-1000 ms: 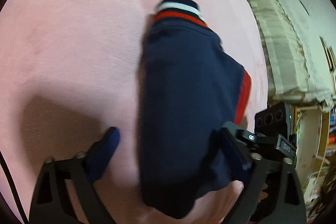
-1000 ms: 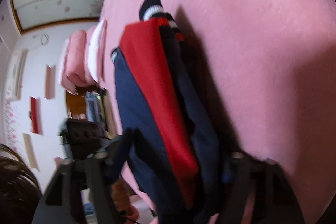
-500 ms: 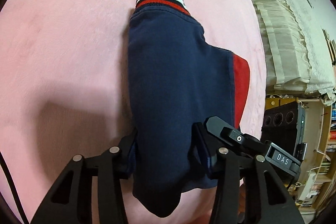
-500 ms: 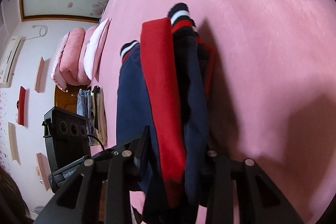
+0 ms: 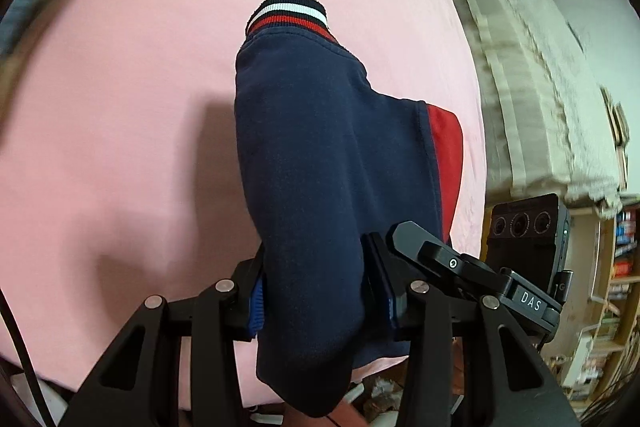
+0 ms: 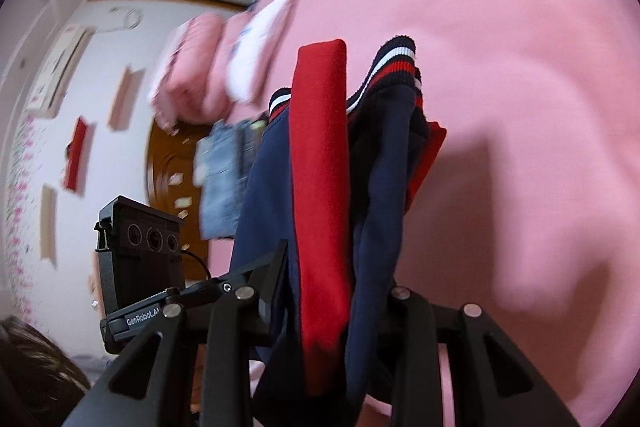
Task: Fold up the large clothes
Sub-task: 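Carry the jacket onto the folded jeans stack and lower it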
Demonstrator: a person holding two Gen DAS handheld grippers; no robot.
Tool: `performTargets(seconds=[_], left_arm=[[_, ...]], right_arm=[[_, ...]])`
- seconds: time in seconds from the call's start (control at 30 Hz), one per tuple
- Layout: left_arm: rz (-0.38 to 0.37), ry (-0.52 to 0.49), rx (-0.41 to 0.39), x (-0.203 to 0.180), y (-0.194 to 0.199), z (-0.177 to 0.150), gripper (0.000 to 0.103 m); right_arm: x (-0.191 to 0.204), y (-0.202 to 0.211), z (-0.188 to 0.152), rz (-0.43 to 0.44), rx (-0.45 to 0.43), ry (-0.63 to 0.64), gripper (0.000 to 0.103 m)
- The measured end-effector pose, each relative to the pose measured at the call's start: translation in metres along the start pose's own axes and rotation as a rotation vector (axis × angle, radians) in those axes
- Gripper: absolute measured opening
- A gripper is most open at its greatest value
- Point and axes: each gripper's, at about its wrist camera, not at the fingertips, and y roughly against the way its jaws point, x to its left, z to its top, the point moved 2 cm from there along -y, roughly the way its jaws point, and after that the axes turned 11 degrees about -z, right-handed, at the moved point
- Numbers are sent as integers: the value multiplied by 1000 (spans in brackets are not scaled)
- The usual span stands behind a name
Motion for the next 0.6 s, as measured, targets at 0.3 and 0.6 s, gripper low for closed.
performTargets(seconds=[0.3,0.6], left_arm=[[98,-34,-142,45,189,38,42],[175,-166,-277,91,324,91,42]], right_arm=[[166,-82,10,114,78,145,30],[288,-143,7,219,-38,195,29]])
